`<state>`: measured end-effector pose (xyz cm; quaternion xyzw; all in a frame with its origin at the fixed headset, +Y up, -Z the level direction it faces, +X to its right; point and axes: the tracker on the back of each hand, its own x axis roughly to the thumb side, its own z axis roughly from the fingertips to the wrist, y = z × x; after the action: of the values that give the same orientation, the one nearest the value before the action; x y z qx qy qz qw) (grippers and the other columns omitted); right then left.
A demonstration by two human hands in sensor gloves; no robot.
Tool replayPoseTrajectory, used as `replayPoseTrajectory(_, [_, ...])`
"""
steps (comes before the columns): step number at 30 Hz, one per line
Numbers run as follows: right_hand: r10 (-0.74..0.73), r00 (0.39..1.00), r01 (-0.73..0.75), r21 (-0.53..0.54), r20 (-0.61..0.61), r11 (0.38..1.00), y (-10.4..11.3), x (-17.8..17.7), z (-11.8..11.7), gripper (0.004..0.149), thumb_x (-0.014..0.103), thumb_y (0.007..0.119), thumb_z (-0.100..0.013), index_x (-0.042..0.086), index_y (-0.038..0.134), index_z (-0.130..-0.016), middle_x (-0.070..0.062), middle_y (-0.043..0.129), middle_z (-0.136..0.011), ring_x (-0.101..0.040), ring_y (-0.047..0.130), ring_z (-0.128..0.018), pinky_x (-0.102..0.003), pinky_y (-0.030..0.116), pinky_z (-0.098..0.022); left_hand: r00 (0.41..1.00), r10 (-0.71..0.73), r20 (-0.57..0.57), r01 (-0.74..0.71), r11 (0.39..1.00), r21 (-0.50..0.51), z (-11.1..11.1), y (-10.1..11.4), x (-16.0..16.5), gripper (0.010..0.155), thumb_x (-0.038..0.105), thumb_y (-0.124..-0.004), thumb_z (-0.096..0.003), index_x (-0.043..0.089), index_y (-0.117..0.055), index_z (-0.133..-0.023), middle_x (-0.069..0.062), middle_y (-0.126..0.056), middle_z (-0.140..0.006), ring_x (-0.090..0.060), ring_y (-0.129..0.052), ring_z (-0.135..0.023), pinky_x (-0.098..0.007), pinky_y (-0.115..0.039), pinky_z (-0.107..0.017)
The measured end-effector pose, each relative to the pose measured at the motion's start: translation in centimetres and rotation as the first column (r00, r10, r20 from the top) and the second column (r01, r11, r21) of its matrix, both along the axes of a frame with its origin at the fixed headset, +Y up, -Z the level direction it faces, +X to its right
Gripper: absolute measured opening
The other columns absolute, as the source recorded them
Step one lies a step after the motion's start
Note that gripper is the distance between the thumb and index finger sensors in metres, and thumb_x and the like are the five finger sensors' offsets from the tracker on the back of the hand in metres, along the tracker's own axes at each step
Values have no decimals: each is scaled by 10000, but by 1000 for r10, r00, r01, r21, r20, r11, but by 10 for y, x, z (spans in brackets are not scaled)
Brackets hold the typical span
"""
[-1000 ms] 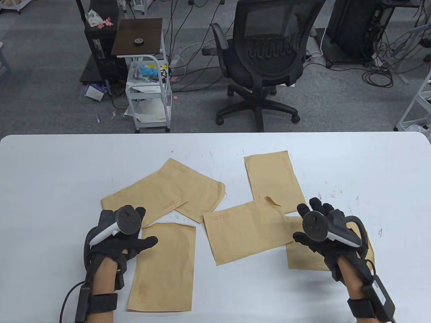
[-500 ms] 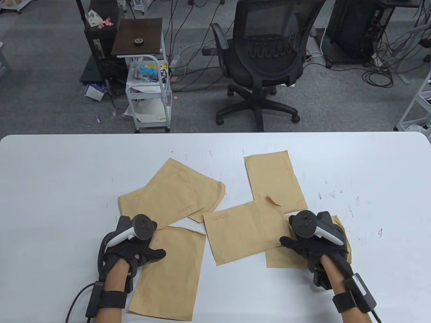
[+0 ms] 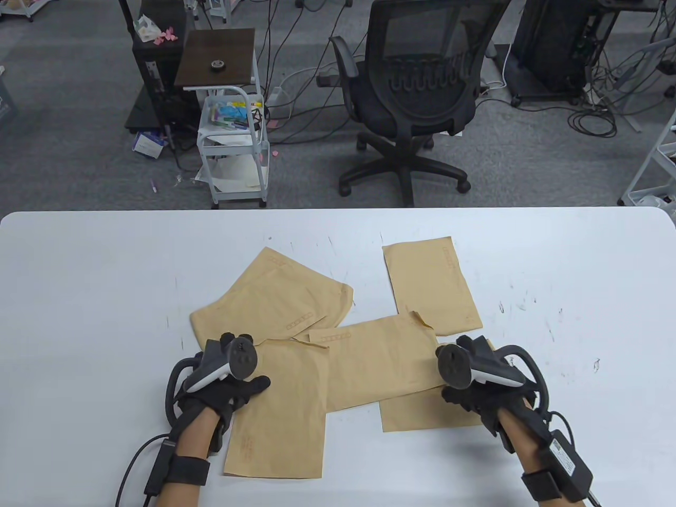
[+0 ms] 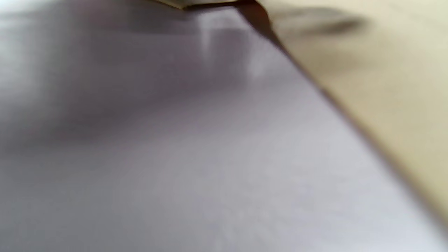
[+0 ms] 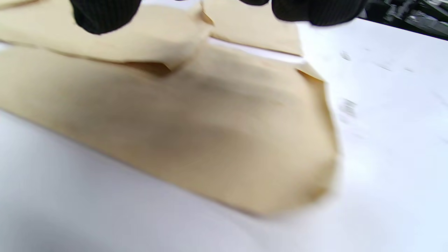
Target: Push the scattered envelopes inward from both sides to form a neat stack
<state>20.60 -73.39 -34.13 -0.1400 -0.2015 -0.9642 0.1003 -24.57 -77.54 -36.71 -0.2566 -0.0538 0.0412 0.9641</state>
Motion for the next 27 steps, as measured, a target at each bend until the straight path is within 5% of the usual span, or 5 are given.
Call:
replayPoseTrajectory(5, [10,1000,-10,-100,-4,995,-33,3,-6,831,438,672,-502,213,119,-1080,-337,369,-1132,-592,488,-953,-689,492,-684,997,-78,-3,78,996,-42,2,-14,-7,902,671,-558,-443,253,-100,-1099,-168,-58,-1156,-473,-121,-1079,-698,-241,-764])
replayPoseTrajectory(9, [-143,989,144,25,-35,989,-28,-28,-10,831,482,601,-506,200,41,-1052,-348,563,-1066,-586,633,-874,-662,593,-644,992,-124,33,122,991,57,3,-10,22,858,632,-568,-462,237,-178,-1117,-258,-225,-1147,-550,-314,-1015,-675,-342,-778])
replayPoseTrajectory(16, [0,992,1,6,-124,1000,-31,-58,1,848,515,591,-498,161,82,-1075,-372,391,-1111,-574,557,-929,-634,566,-685,953,-282,109,259,947,192,6,0,52,802,611,-526,-463,257,-234,-1121,-159,-440,-1137,-437,-566,-996,-603,-505,-769])
replayPoseTrajectory(22, [-92,995,95,59,-48,994,10,-36,-19,841,528,620,-489,180,175,-1112,-394,322,-1140,-627,486,-957,-705,494,-688,998,-39,52,40,999,-20,4,8,14,945,687,-583,-437,262,-67,-1106,-207,-34,-1158,-507,-123,-1086,-702,-257,-777])
replayPoseTrajectory(27, [-94,992,93,21,79,995,-11,-32,-83,925,587,613,-456,181,88,-1100,-359,98,-1146,-663,205,-980,-775,295,-685,996,-65,60,71,992,-100,1,-16,-2,931,681,-577,-421,275,-59,-1079,-165,25,-1133,-486,-73,-1049,-687,-236,-769])
